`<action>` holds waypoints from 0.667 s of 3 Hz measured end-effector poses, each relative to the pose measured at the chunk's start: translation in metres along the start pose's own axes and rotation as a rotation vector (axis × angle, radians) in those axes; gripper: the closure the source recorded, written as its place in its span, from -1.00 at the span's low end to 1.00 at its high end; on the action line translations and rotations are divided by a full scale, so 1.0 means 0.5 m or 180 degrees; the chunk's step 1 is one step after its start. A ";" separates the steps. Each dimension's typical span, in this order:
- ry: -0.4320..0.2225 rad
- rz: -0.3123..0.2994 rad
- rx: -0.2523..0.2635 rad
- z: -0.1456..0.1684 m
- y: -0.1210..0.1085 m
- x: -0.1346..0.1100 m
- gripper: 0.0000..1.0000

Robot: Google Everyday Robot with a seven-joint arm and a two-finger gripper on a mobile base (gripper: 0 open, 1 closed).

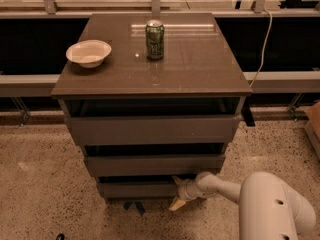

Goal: Open bottom drawer

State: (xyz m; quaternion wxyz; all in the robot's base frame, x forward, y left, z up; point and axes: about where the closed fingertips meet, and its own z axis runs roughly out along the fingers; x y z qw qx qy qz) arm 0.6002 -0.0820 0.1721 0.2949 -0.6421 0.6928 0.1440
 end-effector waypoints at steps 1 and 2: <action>0.0032 -0.0015 -0.0109 -0.004 0.021 -0.013 0.00; -0.0098 -0.0014 -0.0225 -0.034 0.075 -0.043 0.28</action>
Offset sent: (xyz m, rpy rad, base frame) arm -0.1096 0.0203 0.0504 0.1106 0.1107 0.1040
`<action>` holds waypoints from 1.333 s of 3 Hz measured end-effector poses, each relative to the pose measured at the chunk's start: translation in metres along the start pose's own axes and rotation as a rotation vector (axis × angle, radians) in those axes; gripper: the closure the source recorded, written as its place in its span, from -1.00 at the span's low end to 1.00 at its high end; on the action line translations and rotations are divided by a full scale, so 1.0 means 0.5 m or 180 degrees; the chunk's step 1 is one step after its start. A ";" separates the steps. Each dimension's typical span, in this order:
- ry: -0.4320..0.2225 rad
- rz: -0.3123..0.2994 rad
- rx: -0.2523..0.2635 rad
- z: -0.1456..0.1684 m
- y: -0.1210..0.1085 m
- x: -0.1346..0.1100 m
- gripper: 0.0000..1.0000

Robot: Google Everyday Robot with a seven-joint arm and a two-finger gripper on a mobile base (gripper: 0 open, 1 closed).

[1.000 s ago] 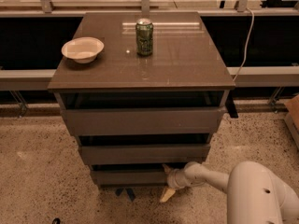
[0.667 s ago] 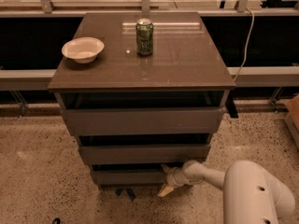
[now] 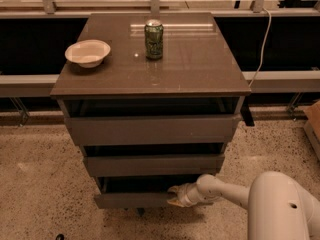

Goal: Open bottom drawer

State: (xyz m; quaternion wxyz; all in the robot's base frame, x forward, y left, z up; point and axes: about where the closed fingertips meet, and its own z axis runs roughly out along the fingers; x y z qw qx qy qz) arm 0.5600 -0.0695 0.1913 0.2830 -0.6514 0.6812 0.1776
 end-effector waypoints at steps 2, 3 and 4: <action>-0.0475 -0.0014 -0.0293 -0.065 0.141 -0.075 -0.38; -0.0521 0.0028 -0.0344 -0.074 0.174 -0.069 -0.85; -0.0546 0.0049 -0.0392 -0.068 0.177 -0.069 -1.00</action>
Offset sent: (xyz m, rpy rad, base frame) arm -0.1829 0.0287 0.1049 0.3571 0.1339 0.1903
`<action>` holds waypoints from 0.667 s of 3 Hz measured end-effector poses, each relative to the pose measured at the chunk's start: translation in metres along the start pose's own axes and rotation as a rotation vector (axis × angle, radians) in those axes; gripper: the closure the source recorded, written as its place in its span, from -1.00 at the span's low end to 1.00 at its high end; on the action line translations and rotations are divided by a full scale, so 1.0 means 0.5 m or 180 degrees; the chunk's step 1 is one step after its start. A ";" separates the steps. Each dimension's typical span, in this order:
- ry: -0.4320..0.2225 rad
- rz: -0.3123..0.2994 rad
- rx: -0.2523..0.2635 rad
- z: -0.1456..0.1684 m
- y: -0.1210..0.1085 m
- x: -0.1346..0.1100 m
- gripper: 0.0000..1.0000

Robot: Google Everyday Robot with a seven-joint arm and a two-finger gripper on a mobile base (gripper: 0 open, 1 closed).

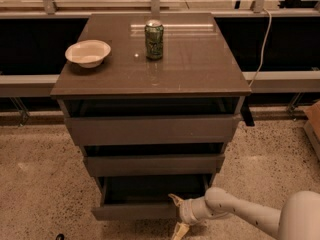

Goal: Open bottom drawer

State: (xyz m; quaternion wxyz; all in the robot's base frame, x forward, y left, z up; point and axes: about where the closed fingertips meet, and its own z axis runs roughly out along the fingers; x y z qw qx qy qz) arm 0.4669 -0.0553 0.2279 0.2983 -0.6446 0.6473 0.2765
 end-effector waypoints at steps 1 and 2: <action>0.0144 0.0080 -0.0165 0.013 -0.004 0.022 -0.74; 0.0325 0.0243 -0.0424 0.045 0.012 0.058 -0.31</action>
Offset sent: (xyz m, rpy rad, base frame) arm -0.0102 -0.0073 -0.0615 -0.1722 0.2533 0.0698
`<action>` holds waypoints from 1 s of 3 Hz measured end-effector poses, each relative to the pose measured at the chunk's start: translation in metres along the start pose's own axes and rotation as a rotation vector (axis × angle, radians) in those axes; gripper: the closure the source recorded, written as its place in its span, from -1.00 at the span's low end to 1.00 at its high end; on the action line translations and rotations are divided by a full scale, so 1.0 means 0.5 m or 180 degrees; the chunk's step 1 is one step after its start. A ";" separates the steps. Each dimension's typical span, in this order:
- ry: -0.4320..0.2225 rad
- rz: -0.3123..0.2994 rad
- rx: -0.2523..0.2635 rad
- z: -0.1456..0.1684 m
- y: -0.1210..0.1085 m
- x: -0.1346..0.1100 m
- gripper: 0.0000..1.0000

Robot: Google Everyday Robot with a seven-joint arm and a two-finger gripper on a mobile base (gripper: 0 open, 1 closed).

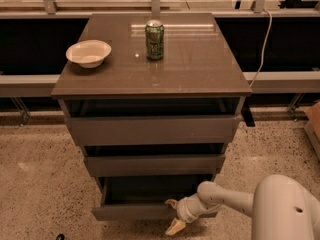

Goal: Open bottom drawer

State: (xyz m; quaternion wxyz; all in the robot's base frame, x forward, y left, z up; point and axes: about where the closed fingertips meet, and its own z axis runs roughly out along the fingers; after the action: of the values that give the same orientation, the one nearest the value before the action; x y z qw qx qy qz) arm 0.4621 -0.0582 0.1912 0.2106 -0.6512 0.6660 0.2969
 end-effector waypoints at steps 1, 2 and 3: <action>0.0072 0.0081 -0.0102 0.014 0.009 0.014 -0.24; 0.0072 0.0082 -0.0102 0.004 0.011 0.006 -0.24; 0.0072 0.0082 -0.0102 0.001 0.011 0.003 -0.18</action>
Offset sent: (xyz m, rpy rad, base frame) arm -0.0364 -0.0101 0.0068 -0.0199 0.1378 0.0192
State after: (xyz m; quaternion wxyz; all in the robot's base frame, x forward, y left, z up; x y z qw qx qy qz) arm 0.4564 -0.0589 0.1906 0.1887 -0.6492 0.6717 0.3028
